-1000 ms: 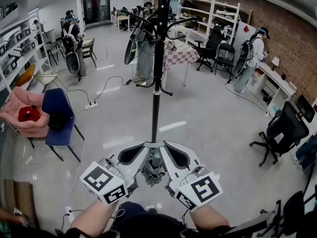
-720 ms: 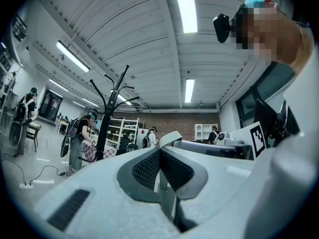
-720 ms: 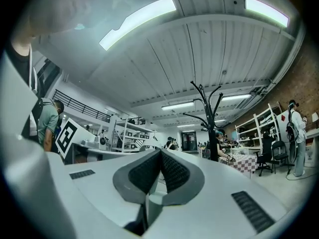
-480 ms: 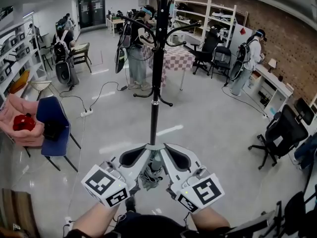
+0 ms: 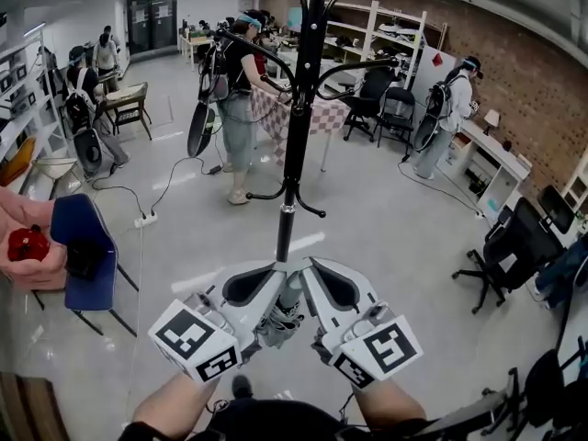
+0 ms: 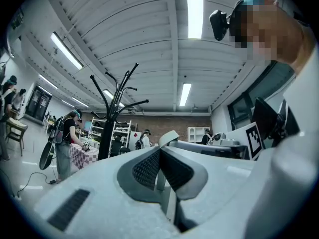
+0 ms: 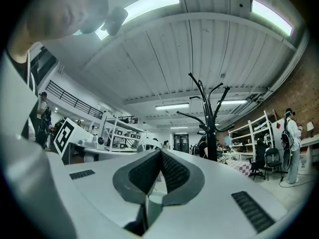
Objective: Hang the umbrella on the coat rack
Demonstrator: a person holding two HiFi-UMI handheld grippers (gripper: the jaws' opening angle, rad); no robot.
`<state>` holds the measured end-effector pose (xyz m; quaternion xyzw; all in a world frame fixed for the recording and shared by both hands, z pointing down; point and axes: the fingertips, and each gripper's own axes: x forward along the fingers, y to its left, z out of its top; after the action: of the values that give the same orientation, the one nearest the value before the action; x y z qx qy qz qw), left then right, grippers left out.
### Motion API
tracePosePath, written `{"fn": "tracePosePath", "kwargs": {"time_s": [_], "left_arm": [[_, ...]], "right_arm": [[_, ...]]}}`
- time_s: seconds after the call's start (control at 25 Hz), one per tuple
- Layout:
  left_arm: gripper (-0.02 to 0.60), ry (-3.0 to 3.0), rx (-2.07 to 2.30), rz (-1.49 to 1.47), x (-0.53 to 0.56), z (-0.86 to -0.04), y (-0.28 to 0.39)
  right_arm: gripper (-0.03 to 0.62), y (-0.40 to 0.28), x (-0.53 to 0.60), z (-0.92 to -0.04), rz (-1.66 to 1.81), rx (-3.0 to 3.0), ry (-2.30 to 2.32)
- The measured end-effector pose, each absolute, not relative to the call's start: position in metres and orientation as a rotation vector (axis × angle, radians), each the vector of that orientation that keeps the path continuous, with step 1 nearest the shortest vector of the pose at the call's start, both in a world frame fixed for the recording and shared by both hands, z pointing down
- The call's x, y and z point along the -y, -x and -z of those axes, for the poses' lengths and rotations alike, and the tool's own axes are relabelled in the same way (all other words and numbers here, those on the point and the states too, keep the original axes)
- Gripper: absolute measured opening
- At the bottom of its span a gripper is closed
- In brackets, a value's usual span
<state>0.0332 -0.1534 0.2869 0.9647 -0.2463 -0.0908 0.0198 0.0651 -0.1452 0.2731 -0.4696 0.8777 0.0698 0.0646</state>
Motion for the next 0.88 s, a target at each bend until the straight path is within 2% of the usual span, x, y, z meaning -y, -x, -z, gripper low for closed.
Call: {"fn": "tracePosePath", "kwargs": {"time_s": [0.88], "left_arm": [[0.011, -3.063, 0.487, 0.308, 0.246, -0.267, -0.017]], "right_arm": [[0.009, -0.048, 0.236, -0.253, -0.288, -2.489, 1.659]]}}
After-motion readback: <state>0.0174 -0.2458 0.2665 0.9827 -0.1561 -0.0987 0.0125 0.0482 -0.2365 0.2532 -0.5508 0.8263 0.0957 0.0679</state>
